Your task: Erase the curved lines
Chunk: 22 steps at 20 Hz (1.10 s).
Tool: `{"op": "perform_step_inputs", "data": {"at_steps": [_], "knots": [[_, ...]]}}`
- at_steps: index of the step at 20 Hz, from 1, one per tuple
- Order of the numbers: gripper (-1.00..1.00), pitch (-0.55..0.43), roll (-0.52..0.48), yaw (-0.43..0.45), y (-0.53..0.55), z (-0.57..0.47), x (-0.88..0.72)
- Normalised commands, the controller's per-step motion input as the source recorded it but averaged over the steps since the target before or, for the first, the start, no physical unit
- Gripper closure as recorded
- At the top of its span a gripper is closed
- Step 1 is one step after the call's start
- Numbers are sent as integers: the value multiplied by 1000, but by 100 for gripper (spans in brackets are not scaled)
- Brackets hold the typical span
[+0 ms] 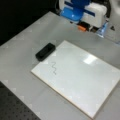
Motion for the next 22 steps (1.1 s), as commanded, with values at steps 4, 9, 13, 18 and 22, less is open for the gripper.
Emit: {"op": "perform_step_inputs", "data": {"at_steps": [4,9,13,18,22], "knots": [[-100,30,65,89,-393,-60,321],[-100,88,-26,90,-427,-140,290],[-100,129,-49,181,-509,-10,230],[-100,153,-77,270,-616,90,281],[-100,226,-172,297,-539,36,314]]}}
